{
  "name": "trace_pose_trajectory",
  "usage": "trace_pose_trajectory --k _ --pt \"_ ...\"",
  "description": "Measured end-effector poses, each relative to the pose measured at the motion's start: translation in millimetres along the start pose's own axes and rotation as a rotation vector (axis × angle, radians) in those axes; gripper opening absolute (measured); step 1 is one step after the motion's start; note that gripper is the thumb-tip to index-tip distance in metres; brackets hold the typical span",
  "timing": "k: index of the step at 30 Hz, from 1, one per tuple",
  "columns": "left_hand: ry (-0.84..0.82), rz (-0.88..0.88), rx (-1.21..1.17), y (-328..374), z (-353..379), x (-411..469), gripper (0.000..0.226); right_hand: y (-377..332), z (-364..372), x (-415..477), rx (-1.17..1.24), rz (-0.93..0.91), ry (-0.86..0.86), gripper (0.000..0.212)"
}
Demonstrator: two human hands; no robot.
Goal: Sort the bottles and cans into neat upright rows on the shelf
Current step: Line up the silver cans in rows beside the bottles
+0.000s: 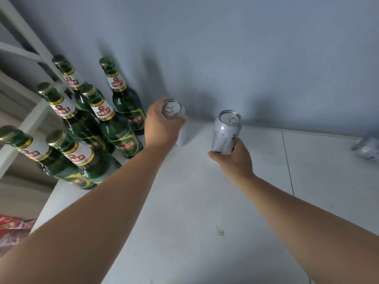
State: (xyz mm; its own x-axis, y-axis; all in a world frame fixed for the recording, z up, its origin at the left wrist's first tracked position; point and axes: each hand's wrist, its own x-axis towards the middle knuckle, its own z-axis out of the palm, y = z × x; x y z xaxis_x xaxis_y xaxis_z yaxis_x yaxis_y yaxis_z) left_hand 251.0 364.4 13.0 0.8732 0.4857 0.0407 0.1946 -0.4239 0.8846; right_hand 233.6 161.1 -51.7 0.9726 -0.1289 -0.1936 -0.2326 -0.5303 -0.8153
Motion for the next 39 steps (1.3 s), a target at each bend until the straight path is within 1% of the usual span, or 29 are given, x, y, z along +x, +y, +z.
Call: trace_pose_trajectory --k 3,8,10,12,15,17,26,28,31,35,39 --pt "0.030 0.014 0.008 -5.4 4.5 17.2 0.065 -8.2 17.7 15.5 -0.028 -0.011 0.005 0.050" --pt "0.041 0.074 0.014 -17.5 6.4 32.8 0.071 -21.2 44.7 39.5 -0.045 -0.040 0.018 0.057" --pt "0.028 0.084 -0.027 -23.6 6.8 30.0 0.072 -26.8 54.9 47.9 -0.045 -0.051 0.019 0.058" --pt "0.008 0.058 -0.085 -28.5 7.3 25.2 0.073 -31.4 63.4 54.5 -0.043 -0.061 0.014 0.058" --pt "-0.049 -0.013 -0.173 -35.5 8.0 20.3 0.068 -32.2 69.4 59.7 -0.054 -0.076 0.006 0.057" --pt "-0.059 -0.027 -0.212 -41.0 9.3 19.4 0.067 -30.1 70.3 61.3 -0.059 -0.082 -0.001 0.058" --pt "-0.075 -0.002 -0.189 -39.7 8.4 23.5 0.067 -28.6 70.3 63.2 -0.045 -0.075 -0.030 0.065" --pt "-0.076 -0.015 -0.168 -40.3 8.5 23.8 0.066 -29.0 67.2 62.5 -0.041 -0.068 -0.055 0.065" --pt "-0.109 -0.107 -0.101 -42.7 8.3 18.8 0.060 -23.7 59.9 59.3 -0.052 -0.063 -0.084 0.065" --pt "-0.154 -0.171 0.031 -59.7 12.0 -8.7 0.050 -10.0 49.1 47.3 -0.118 -0.054 -0.074 0.075" --pt "-0.228 -0.211 0.162 -71.2 14.4 -47.1 0.066 7.0 35.1 26.6 -0.146 -0.083 -0.069 0.072"
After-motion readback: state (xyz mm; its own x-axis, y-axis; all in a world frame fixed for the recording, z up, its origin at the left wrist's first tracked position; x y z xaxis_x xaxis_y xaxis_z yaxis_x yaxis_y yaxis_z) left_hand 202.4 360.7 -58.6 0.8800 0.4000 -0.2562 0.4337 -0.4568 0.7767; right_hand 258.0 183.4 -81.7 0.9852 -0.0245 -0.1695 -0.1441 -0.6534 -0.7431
